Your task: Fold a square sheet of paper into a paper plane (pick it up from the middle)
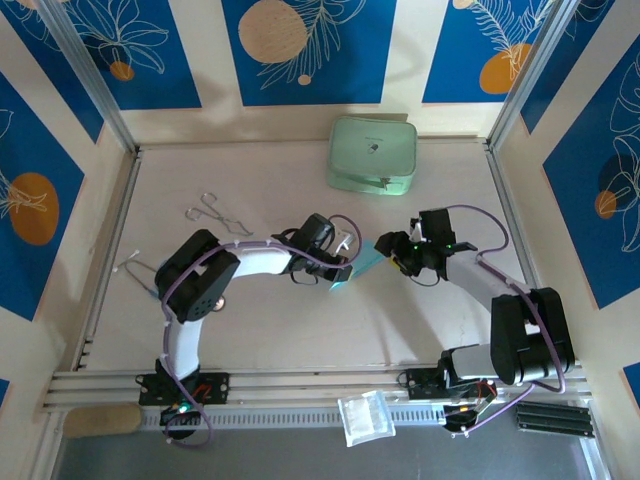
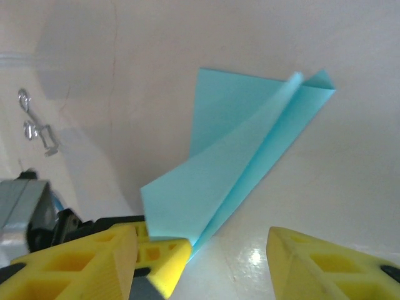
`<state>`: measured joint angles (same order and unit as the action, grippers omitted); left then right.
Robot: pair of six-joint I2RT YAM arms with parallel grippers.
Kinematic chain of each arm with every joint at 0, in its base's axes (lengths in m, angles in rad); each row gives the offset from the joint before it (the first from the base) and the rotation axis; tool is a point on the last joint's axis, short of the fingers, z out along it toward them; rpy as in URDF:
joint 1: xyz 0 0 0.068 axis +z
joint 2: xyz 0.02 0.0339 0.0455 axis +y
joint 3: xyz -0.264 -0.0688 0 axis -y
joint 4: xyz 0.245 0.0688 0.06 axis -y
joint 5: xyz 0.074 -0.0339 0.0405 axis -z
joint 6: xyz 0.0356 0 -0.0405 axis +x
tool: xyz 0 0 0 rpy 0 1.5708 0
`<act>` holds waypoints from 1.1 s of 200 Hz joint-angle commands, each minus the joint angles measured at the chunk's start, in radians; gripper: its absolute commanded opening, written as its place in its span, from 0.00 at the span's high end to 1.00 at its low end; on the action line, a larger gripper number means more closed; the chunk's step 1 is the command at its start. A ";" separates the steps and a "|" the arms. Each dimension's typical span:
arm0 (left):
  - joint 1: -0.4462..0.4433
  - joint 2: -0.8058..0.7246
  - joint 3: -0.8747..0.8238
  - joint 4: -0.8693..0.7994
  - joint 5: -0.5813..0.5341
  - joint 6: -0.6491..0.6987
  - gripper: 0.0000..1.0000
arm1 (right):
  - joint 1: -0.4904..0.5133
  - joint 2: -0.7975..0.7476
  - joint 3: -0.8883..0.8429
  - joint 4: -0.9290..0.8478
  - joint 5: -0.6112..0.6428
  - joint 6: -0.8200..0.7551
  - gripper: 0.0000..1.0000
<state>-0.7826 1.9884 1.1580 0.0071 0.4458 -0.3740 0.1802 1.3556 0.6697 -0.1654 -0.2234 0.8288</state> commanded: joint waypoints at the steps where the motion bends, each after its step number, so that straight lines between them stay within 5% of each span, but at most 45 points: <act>1: 0.009 0.022 0.028 -0.035 0.039 -0.040 0.92 | 0.022 0.041 -0.010 0.072 -0.105 -0.033 0.43; 40: 0.010 0.032 0.029 -0.035 0.049 -0.060 0.89 | 0.047 0.098 -0.018 0.180 -0.152 0.011 0.48; 107: 0.018 0.047 0.037 -0.048 0.062 -0.096 0.89 | 0.102 0.104 0.014 0.013 0.070 -0.053 0.48; 220: 0.028 0.078 0.075 -0.108 0.082 -0.174 0.89 | 0.156 0.243 0.108 -0.049 0.099 -0.115 0.46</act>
<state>-0.7670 2.0399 1.2083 -0.0532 0.5053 -0.5198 0.3283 1.5726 0.7494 -0.1783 -0.1337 0.7380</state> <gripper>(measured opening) 0.109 0.543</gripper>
